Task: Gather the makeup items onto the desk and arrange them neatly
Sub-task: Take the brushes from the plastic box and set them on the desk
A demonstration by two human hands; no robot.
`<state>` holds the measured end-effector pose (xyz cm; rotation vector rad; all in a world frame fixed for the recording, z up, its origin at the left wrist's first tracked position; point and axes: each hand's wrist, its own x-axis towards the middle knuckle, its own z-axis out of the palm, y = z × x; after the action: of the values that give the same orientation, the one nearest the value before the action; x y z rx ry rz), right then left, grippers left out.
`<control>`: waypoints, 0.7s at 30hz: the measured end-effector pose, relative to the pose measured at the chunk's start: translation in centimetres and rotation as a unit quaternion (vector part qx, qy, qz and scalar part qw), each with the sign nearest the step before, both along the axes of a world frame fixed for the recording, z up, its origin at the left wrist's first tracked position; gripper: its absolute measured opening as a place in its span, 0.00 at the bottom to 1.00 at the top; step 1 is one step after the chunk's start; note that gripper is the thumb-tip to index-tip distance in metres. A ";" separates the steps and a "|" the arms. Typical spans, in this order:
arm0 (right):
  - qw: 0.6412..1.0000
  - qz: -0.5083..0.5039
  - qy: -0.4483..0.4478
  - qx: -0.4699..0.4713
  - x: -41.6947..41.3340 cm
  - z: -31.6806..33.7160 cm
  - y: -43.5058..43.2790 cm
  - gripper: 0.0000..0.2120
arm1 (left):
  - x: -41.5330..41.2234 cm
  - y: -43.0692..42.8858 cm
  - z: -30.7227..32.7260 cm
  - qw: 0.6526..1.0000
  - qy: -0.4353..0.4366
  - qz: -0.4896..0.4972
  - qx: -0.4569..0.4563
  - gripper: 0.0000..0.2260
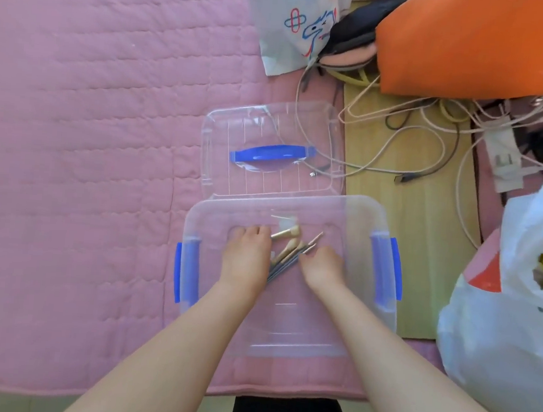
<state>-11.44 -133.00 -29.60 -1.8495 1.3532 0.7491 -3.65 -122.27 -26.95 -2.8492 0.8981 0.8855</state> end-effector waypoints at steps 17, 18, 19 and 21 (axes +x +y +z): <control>0.992 -0.087 0.062 -0.069 1.7 0.5 1.4 0.20 | 0.3 0.6 -2.3 0.993 0.070 0.093 0.003 0.10; 0.990 -0.106 0.055 -0.068 1.6 0.6 1.2 0.22 | 0.3 0.6 -2.2 0.991 0.090 0.101 0.003 0.11; 0.989 -0.126 0.047 -0.063 1.4 0.6 1.0 0.23 | 0.3 0.7 -2.1 0.988 0.108 0.112 -0.004 0.12; 0.985 -0.164 0.030 -0.035 1.1 0.3 0.6 0.24 | 0.3 0.8 -2.0 0.980 0.134 0.146 -0.026 0.10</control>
<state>-10.33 -132.41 -29.27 -1.6097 1.6886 0.5943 -3.40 -121.48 -29.00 -3.0047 0.5276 1.3201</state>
